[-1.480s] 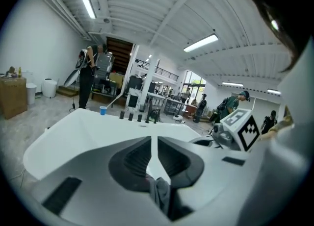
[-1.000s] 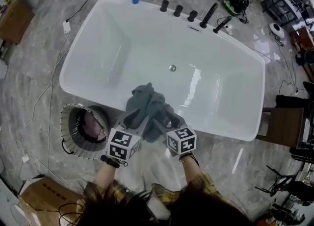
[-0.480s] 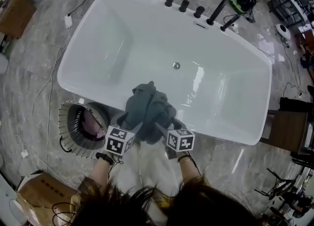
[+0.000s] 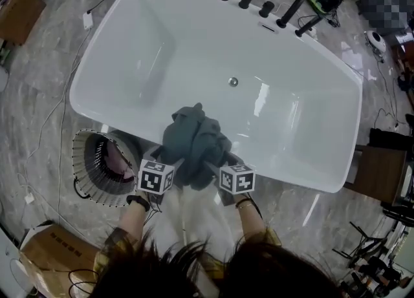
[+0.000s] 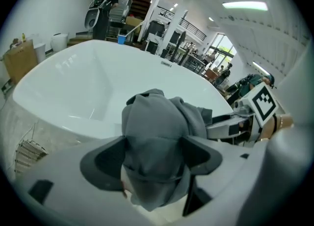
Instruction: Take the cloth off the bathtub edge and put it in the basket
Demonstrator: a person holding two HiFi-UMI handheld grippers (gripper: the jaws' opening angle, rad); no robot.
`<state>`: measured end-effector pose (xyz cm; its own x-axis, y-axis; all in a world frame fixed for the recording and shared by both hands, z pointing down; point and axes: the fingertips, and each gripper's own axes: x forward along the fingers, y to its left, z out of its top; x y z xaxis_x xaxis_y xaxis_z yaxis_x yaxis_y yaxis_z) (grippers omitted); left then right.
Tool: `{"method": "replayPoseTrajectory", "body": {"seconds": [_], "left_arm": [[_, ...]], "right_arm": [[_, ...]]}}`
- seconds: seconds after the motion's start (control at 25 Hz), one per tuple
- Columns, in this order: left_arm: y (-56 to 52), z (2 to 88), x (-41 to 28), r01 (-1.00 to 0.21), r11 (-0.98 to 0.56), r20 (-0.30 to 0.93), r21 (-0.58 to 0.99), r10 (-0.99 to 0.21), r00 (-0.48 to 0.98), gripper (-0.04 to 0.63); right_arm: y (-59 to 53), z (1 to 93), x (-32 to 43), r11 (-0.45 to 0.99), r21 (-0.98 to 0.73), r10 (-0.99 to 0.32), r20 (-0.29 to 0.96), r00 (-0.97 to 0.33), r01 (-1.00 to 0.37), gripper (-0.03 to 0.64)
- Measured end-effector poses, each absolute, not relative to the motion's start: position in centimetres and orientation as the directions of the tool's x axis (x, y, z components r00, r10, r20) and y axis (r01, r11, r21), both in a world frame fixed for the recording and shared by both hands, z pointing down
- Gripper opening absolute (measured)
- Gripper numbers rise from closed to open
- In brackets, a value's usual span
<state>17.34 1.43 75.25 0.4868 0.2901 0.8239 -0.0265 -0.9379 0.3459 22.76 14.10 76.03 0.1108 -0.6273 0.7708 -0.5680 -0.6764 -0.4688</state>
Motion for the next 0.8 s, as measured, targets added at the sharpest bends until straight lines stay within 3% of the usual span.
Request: {"method": "replayPoseTrajectory", "body": {"seconds": [0.36, 0.8], "left_arm": [[2.4, 76.2, 17.9, -0.023, -0.925, 0.838, 0.378, 0.332, 0.432, 0.334], [3.6, 75.9, 18.3, 0.000, -0.933, 0.848, 0.360, 0.327, 0.418, 0.245]], "right_arm": [[11.9, 76.8, 22.6, -0.618, -0.465, -0.623, 0.781, 0.035, -0.633, 0.379], [10.4, 76.4, 22.4, -0.515, -0.462, -0.643, 0.765, -0.031, -0.722, 0.259]]}}
